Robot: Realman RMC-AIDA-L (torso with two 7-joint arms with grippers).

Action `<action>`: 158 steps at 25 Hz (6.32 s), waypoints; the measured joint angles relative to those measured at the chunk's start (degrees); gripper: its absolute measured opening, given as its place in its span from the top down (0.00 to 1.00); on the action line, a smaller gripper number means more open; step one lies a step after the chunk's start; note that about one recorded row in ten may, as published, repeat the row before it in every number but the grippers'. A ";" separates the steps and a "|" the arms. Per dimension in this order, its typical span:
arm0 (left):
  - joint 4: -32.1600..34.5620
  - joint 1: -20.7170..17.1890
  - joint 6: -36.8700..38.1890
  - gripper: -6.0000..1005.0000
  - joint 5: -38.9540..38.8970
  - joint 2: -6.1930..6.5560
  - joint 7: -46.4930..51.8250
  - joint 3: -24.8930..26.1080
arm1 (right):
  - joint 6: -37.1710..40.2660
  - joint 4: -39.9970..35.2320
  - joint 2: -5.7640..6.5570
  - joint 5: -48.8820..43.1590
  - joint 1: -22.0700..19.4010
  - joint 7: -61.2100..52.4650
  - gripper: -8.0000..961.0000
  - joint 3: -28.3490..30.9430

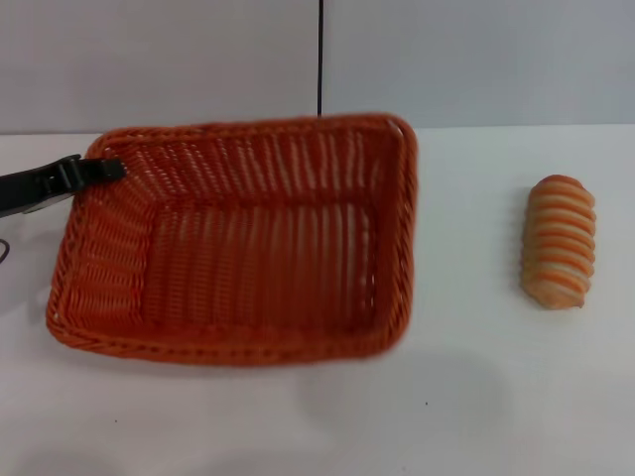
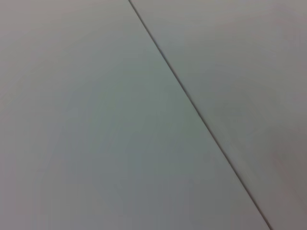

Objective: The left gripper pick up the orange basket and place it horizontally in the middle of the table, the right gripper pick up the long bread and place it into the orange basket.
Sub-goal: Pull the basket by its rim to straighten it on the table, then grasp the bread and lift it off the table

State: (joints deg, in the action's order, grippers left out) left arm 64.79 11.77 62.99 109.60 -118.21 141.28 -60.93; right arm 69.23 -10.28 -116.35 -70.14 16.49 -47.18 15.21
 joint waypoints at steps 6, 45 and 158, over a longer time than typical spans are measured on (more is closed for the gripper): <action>-1.23 0.80 4.32 0.71 -4.59 0.25 -4.41 1.75 | -0.22 -0.01 0.00 0.00 0.12 -0.01 0.48 -0.20; -19.16 6.34 20.48 0.18 -31.50 0.18 -46.78 11.43 | 34.65 -47.26 17.25 -53.92 15.55 -70.66 0.45 -32.36; -25.58 5.98 26.85 0.18 -32.87 0.62 -46.28 10.92 | 10.44 -28.43 6.00 -73.38 25.06 -67.82 0.72 -63.16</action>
State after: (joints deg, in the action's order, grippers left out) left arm 39.20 17.75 89.84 76.72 -117.59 94.99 -50.01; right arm 79.67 -38.72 -110.35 -143.52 41.55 -115.00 -47.95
